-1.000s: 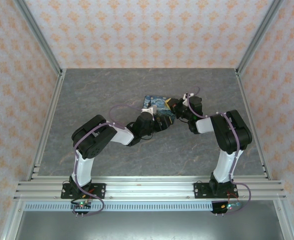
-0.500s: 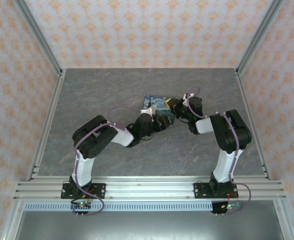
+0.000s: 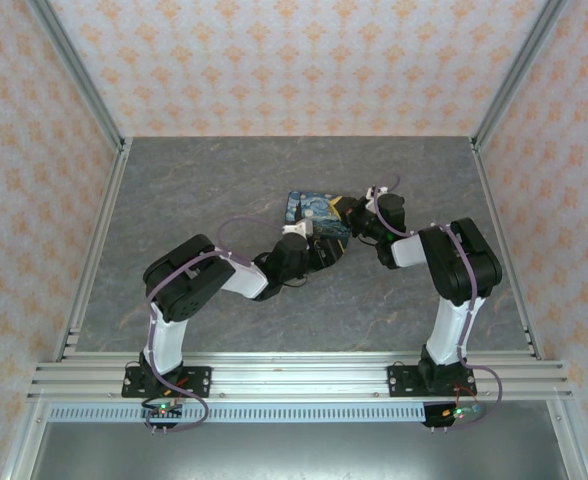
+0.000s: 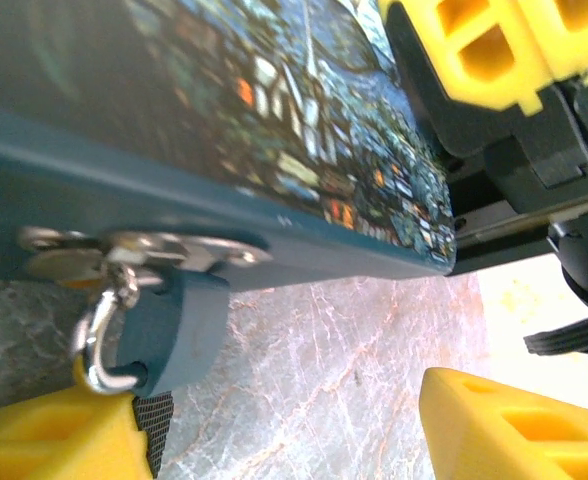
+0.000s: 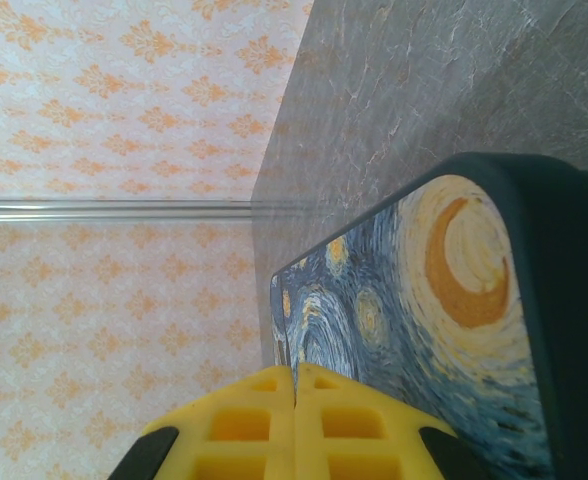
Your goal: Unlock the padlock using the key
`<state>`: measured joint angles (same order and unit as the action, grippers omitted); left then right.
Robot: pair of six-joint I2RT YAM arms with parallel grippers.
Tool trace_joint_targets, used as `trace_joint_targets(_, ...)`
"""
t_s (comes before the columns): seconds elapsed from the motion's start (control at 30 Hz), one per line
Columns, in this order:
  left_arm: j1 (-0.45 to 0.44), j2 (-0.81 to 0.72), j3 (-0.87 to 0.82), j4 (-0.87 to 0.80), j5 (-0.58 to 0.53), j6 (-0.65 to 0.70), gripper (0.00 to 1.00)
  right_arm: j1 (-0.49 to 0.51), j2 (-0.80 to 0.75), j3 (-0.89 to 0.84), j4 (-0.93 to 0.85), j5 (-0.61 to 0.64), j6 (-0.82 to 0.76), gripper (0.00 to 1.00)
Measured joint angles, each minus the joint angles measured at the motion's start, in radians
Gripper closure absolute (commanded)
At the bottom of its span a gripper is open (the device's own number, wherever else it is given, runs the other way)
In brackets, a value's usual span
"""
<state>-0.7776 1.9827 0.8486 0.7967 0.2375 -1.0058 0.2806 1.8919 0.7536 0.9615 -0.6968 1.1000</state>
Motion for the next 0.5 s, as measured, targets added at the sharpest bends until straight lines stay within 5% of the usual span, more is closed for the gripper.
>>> trace_joint_targets(0.5,-0.002,0.0,0.008,-0.023,-0.071,0.001,0.34,0.0,0.002,-0.007,0.016,0.001,0.0,1.0)
